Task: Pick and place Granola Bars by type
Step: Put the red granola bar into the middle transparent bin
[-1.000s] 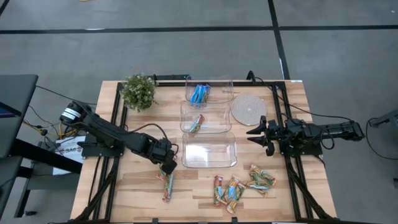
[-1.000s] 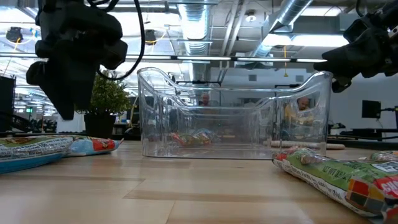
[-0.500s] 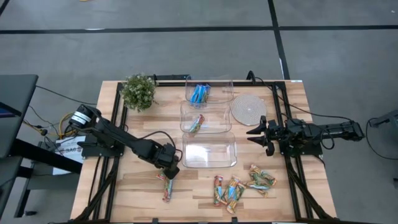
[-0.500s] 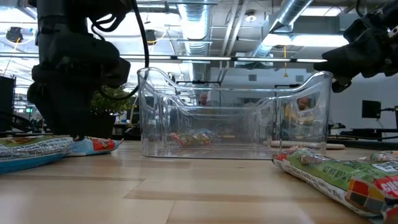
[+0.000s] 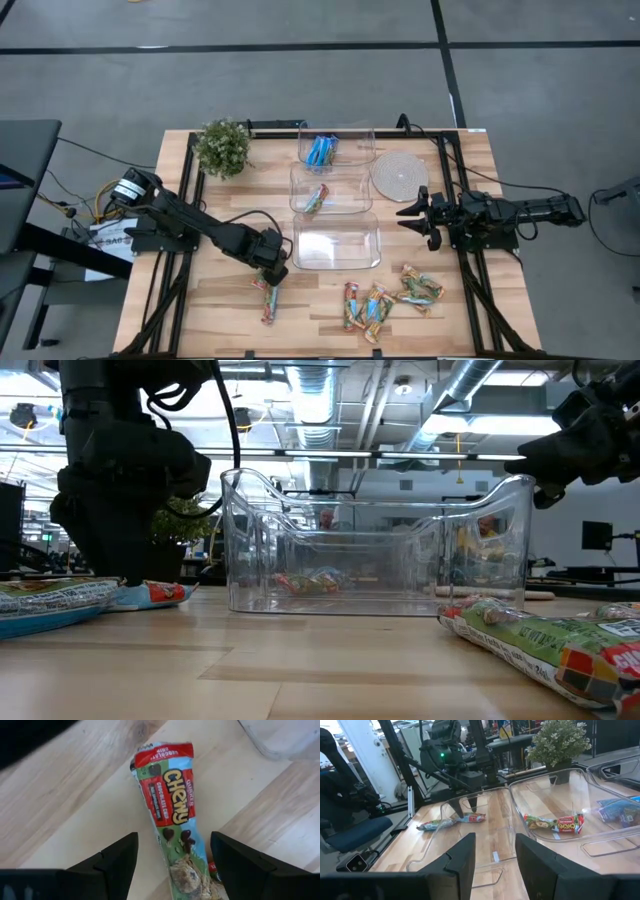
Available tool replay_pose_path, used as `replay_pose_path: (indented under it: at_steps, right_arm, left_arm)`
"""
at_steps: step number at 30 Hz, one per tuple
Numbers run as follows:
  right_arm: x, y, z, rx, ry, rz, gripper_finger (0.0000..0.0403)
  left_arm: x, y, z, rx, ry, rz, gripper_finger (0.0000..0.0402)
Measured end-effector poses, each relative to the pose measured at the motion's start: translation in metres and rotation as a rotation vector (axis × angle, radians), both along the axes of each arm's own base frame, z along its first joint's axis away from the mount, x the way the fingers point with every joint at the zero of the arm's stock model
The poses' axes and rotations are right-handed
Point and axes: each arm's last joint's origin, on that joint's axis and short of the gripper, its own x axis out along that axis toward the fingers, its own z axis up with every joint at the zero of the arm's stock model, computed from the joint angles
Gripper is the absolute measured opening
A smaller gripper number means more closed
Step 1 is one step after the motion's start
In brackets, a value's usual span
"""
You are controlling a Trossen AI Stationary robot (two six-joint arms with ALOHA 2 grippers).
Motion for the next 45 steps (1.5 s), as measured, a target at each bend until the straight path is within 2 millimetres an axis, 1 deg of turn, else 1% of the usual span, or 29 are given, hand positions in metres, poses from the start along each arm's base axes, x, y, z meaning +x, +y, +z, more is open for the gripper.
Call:
replay_pose_path:
  at_steps: [4, 15, 25, 29, 38, 41, 45]
  right_arm:
    - [0.000, 0.000, 0.000, 0.000, 0.000, 0.000, 0.0133]
    - [0.000, 0.000, 0.000, 0.000, 0.000, 0.000, 0.0133]
    - [0.000, 0.000, 0.000, 0.000, 0.000, 0.000, 0.0133]
    - [0.000, 0.000, 0.000, 0.000, 0.000, 0.000, 0.0134]
    - [0.000, 0.000, 0.000, 0.000, 0.000, 0.000, 0.0132]
    - [0.000, 0.000, 0.000, 0.000, 0.000, 0.000, 0.0134]
    - [0.000, 0.000, 0.000, 0.000, 0.000, 0.000, 0.0134]
  left_arm:
    - [-0.001, -0.002, 0.000, 0.018, -0.007, -0.006, 0.0242]
    - [-0.007, -0.001, -0.013, -0.005, -0.019, 0.004, 0.0242]
    - [-0.009, 0.000, -0.016, -0.010, -0.025, 0.015, 0.0237]
    - [-0.009, 0.000, -0.016, -0.007, -0.020, 0.015, 0.0205]
    - [-0.011, 0.001, -0.017, 0.003, -0.006, 0.019, 0.0099]
    - [-0.010, 0.001, -0.017, 0.000, -0.010, 0.019, 0.0073]
    - [-0.009, 0.001, -0.017, -0.016, -0.020, 0.018, 0.0050]
